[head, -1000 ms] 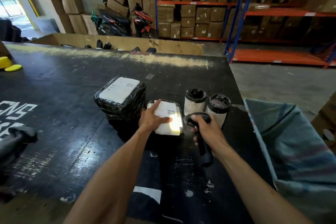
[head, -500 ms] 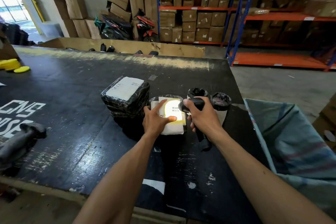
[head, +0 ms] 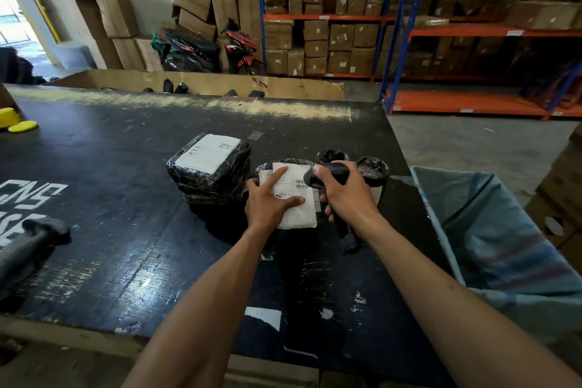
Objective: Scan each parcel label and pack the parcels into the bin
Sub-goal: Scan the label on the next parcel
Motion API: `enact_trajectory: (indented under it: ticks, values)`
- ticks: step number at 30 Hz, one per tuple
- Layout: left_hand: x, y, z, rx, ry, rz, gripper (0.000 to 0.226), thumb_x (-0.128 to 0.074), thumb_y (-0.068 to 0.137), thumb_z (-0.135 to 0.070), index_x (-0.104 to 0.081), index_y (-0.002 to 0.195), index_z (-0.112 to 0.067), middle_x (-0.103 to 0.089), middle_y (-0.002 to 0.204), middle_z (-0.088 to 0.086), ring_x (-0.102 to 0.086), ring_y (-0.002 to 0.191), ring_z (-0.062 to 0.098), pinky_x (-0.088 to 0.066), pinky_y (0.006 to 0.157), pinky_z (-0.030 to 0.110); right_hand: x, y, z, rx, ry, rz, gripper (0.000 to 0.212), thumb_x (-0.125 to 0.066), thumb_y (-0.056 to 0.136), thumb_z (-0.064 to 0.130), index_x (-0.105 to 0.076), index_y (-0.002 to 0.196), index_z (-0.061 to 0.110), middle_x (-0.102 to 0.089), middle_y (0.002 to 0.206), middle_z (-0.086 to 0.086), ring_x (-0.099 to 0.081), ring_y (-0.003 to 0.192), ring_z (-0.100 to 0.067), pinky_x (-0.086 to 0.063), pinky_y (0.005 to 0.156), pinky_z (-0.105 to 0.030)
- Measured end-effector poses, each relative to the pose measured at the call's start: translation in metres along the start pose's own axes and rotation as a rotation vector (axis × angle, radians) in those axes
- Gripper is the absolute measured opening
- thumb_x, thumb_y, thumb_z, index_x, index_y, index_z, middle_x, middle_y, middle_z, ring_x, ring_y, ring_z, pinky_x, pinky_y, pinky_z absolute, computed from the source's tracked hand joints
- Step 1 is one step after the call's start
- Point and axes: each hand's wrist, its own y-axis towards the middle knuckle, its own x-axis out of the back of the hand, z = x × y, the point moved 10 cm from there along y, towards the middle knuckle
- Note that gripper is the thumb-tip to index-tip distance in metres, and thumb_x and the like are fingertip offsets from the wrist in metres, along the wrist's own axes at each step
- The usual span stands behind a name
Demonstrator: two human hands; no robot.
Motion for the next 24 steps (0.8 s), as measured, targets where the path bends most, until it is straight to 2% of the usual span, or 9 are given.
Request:
enact_trajectory:
  ticks: [3, 11, 15, 17, 19, 21, 24]
  values:
    - [0.002, -0.002, -0.001, -0.003, -0.007, 0.006, 0.086, -0.09, 0.052, -0.059, -0.05, 0.127, -0.065, -0.039, 0.121, 0.0, -0.053, 0.114, 0.025, -0.04, 0.085, 0.028, 0.0, -0.002, 0.0, 0.002, 0.002, 0.002, 0.052, -0.067, 0.088, 0.061, -0.052, 0.128, 0.031, -0.074, 0.078, -0.008, -0.066, 0.05, -0.015, -0.054, 0.048, -0.028]
    - [0.013, -0.007, 0.002, -0.019, 0.01, -0.037, 0.082, -0.09, 0.056, -0.056, -0.052, 0.128, -0.063, -0.037, 0.12, -0.002, -0.054, 0.102, 0.018, -0.045, 0.085, 0.027, -0.006, -0.006, -0.003, -0.008, 0.023, -0.003, 0.053, -0.069, 0.09, 0.059, -0.052, 0.131, 0.03, -0.077, 0.084, -0.009, -0.064, 0.048, -0.014, -0.055, 0.046, -0.029]
    - [0.032, -0.003, -0.002, -0.029, 0.046, -0.114, 0.08, -0.089, 0.058, -0.057, -0.051, 0.128, -0.063, -0.033, 0.119, -0.004, -0.053, 0.097, 0.016, -0.048, 0.083, 0.029, -0.009, -0.008, -0.016, -0.032, 0.013, -0.019, 0.053, -0.069, 0.087, 0.06, -0.052, 0.128, 0.03, -0.075, 0.091, -0.009, -0.065, 0.049, -0.015, -0.055, 0.046, -0.028]
    - [0.045, 0.001, -0.005, -0.039, 0.048, -0.169, 0.08, -0.088, 0.058, -0.058, -0.051, 0.129, -0.062, -0.032, 0.118, -0.005, -0.05, 0.095, 0.014, -0.045, 0.081, 0.027, -0.01, -0.008, -0.031, -0.062, -0.022, -0.03, 0.057, -0.068, 0.086, 0.062, -0.05, 0.13, 0.03, -0.074, 0.099, -0.01, -0.067, 0.053, -0.017, -0.056, 0.046, -0.028]
    - [0.057, 0.004, -0.008, -0.035, 0.035, -0.205, 0.081, -0.088, 0.057, -0.059, -0.051, 0.128, -0.063, -0.034, 0.121, -0.004, -0.048, 0.096, 0.013, -0.043, 0.081, 0.026, -0.01, -0.01, -0.051, -0.116, -0.086, -0.038, 0.069, -0.067, 0.085, 0.066, -0.046, 0.14, 0.03, -0.071, 0.108, -0.01, -0.073, 0.069, -0.024, -0.055, 0.044, -0.027]
    - [0.064, 0.005, -0.009, -0.024, 0.005, -0.215, 0.08, -0.088, 0.056, -0.06, -0.052, 0.127, -0.064, -0.037, 0.129, 0.001, -0.053, 0.102, 0.016, -0.043, 0.085, 0.026, -0.008, -0.013, -0.074, -0.183, -0.174, -0.04, 0.071, -0.066, 0.086, 0.069, -0.045, 0.141, 0.029, -0.068, 0.113, -0.008, -0.075, 0.082, -0.03, -0.059, 0.045, -0.032]
    - [0.068, 0.0, -0.009, -0.039, -0.019, -0.223, 0.08, -0.088, 0.054, -0.059, -0.054, 0.126, -0.064, -0.038, 0.132, 0.002, -0.055, 0.109, 0.017, -0.042, 0.09, 0.025, -0.008, -0.017, -0.104, -0.28, -0.261, -0.026, 0.07, -0.063, 0.088, 0.069, -0.042, 0.14, 0.027, -0.066, 0.109, -0.005, -0.076, 0.075, -0.027, -0.066, 0.055, -0.038]
